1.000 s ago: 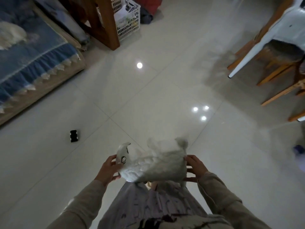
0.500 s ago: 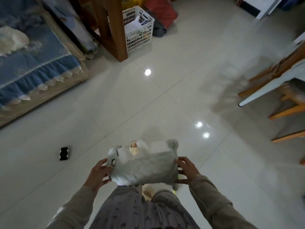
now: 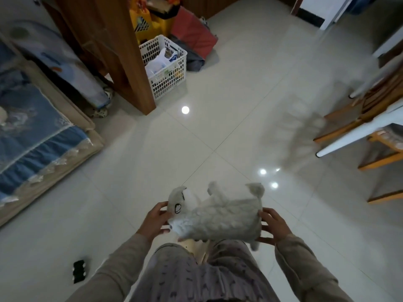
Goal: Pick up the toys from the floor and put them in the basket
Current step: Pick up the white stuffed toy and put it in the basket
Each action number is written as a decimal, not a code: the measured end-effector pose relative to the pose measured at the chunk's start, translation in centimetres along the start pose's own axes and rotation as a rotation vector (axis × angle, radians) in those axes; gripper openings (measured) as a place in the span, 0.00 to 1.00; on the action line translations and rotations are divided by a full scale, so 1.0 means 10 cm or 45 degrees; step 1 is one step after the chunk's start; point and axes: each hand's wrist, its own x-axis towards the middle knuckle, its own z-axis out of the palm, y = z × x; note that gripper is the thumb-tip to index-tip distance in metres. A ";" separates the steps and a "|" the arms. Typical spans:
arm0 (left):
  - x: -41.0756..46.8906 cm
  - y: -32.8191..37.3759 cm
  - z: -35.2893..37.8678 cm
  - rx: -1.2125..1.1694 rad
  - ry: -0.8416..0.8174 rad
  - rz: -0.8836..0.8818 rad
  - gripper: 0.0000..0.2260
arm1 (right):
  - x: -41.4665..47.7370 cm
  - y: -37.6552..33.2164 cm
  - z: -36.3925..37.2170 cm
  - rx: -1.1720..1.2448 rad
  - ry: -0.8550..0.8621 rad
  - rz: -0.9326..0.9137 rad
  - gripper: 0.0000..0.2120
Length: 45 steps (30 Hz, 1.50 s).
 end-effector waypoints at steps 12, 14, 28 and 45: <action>1.24 1.35 0.35 -0.148 0.133 -0.026 0.11 | 1.32 -1.73 0.14 -0.112 -0.080 -0.009 0.10; 1.41 1.53 0.42 -0.193 0.193 -0.036 0.12 | 1.54 -2.10 0.18 -0.174 -0.112 -0.013 0.10; 2.38 2.66 0.41 -0.570 0.425 0.007 0.08 | 2.68 -4.22 0.75 -0.441 -0.383 -0.099 0.08; 4.23 5.31 -0.24 -0.316 0.236 0.057 0.07 | 3.90 -6.27 1.53 -0.182 -0.233 -0.058 0.03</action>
